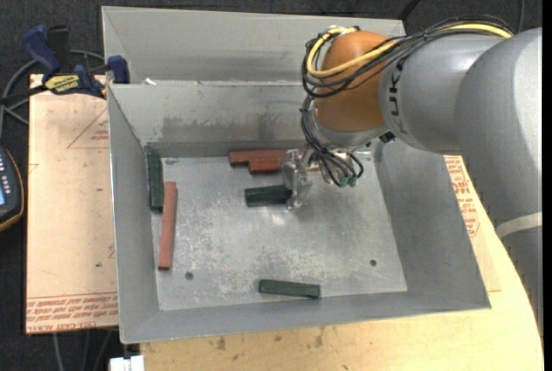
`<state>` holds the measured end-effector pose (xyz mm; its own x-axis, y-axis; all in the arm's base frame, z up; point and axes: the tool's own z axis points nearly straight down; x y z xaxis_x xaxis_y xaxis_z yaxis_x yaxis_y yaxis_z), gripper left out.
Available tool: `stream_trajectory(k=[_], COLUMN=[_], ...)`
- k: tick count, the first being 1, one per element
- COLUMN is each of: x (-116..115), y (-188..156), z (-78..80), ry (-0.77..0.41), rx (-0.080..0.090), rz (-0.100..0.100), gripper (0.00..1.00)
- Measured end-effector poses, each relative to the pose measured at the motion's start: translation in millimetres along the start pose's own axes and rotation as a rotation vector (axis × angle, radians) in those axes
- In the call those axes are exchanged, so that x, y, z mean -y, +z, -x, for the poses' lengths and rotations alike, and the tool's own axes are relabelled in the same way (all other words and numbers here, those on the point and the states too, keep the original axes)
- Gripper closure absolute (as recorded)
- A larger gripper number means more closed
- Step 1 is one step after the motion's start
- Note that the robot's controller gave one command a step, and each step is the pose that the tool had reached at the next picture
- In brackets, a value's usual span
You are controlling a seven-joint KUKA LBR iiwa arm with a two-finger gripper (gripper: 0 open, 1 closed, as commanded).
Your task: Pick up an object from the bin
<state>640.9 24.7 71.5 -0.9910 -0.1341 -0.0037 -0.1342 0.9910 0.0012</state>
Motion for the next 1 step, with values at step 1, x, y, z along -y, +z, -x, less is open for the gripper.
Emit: stream_trajectory(k=[1], x=[2.3], y=[-139.5], z=[-13.3], ry=[-0.395], rx=[0.006], rz=[-0.002], gripper=[1.00])
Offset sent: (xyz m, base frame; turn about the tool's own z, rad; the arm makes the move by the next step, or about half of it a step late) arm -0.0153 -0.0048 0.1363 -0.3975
